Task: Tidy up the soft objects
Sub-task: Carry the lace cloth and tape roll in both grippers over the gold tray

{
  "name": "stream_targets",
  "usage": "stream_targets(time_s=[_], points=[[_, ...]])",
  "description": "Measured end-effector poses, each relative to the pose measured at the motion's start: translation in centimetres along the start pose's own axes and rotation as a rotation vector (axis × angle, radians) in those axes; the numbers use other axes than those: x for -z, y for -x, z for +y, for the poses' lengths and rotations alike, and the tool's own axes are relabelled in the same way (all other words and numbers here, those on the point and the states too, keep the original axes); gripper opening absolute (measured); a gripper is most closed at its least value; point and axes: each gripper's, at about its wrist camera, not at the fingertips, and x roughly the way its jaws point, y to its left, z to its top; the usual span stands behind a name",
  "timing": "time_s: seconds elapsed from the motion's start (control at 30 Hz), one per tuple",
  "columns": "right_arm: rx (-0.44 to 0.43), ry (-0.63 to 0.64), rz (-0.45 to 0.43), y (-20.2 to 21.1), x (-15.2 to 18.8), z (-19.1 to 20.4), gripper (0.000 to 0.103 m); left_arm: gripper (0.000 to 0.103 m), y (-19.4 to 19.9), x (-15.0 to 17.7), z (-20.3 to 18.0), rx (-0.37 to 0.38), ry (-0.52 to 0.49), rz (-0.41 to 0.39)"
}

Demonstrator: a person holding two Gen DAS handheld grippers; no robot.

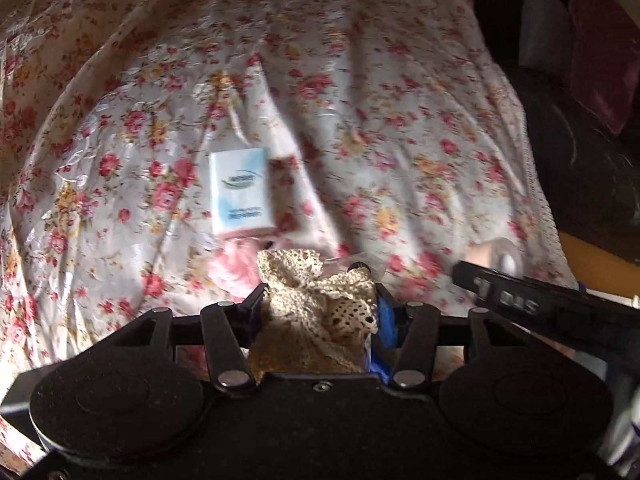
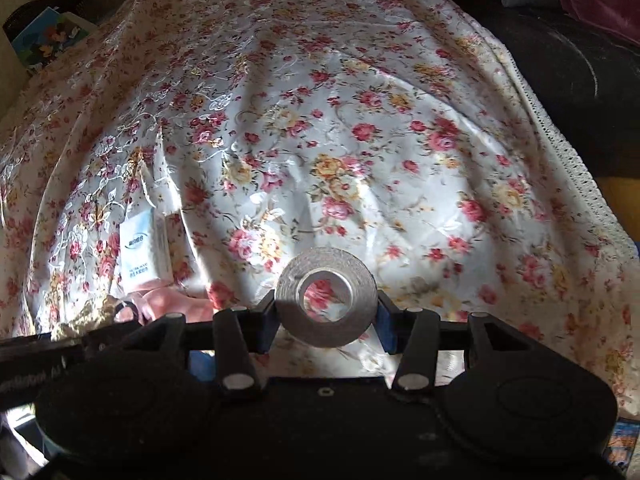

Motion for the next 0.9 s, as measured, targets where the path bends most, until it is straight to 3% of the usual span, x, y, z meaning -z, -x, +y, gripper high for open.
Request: stream_targets(time_s=[0.23,0.57,0.73,0.9], points=[[0.026,-0.016,-0.001,1.0,0.6,-2.2,0.048,0.052,2.8,4.0,-4.0,0.078,-0.06,0.003],[0.016,0.012,-0.002,3.3,2.6,-3.9,0.048,0.052,6.0,11.6,-6.6,0.17,-0.116,0.024],[0.031,0.032,-0.005,4.6,4.7,-3.9,0.048,0.052,7.9,15.3,-5.8,0.155,-0.111,0.018],[0.017,0.034,0.01,5.9,9.2,-3.6,0.048,0.052,9.6,19.0,-3.7,0.111,-0.093,0.001]])
